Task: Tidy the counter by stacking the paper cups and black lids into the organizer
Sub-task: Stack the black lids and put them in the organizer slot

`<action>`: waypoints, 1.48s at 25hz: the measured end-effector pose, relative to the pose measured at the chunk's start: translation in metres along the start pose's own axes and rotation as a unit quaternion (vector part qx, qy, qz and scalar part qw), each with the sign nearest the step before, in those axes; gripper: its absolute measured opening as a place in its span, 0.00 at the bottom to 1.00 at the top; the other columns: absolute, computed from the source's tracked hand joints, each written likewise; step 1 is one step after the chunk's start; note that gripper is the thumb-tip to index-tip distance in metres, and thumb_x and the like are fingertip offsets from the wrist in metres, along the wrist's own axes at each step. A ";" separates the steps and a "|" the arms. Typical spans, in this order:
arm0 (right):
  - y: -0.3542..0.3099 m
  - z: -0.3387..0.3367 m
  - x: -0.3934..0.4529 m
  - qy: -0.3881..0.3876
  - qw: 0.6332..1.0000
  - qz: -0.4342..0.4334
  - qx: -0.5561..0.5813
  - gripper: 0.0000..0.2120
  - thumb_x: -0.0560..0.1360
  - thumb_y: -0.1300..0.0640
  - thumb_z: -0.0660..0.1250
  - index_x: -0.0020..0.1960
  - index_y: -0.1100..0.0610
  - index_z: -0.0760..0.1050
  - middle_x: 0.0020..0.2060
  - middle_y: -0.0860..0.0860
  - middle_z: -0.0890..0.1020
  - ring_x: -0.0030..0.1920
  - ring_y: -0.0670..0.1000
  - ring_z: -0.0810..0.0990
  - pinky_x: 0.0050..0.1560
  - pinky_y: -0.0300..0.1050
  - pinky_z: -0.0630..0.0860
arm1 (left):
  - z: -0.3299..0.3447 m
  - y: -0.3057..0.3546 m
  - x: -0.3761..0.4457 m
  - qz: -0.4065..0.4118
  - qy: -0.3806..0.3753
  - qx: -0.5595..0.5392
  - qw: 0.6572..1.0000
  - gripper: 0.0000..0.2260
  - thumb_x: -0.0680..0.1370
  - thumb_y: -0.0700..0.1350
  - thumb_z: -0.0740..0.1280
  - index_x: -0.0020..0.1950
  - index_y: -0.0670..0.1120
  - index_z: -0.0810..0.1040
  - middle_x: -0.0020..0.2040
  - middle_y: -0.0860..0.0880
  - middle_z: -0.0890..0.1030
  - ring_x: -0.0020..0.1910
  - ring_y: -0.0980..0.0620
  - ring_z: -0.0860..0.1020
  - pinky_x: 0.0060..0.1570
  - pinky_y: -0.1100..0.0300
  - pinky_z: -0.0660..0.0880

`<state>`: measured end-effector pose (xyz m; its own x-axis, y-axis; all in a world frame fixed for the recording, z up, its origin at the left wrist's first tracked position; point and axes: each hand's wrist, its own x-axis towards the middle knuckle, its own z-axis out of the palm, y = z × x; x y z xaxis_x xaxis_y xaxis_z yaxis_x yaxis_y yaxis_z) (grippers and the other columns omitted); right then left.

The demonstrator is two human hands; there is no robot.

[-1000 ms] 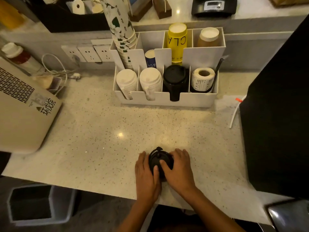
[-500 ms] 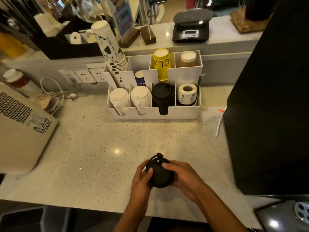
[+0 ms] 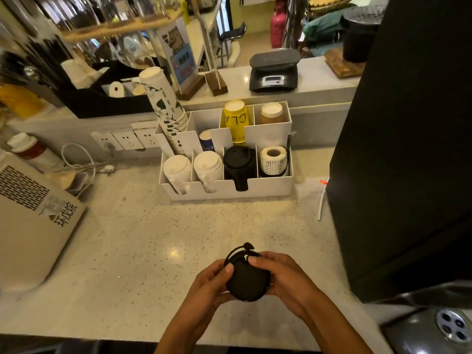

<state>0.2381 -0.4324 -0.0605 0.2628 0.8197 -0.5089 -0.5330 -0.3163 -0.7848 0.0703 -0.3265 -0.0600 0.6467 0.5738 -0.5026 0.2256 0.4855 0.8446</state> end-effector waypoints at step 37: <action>-0.026 0.023 0.016 0.087 0.988 -0.107 -0.069 0.14 0.75 0.52 0.72 0.60 0.44 0.81 0.51 0.44 0.87 0.55 0.47 0.84 0.60 0.51 0.80 | 0.045 0.025 0.026 0.214 0.145 0.301 0.918 0.35 0.70 0.56 0.76 0.67 0.78 0.60 0.64 0.68 0.73 0.62 0.69 0.74 0.53 0.73 0.74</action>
<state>0.2378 -0.4001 -0.0405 0.4987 0.7835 -0.3707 -0.3390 -0.2173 -0.9153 0.1260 -0.3290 -0.0436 0.5681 0.8211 -0.0552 0.4144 -0.2275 0.8812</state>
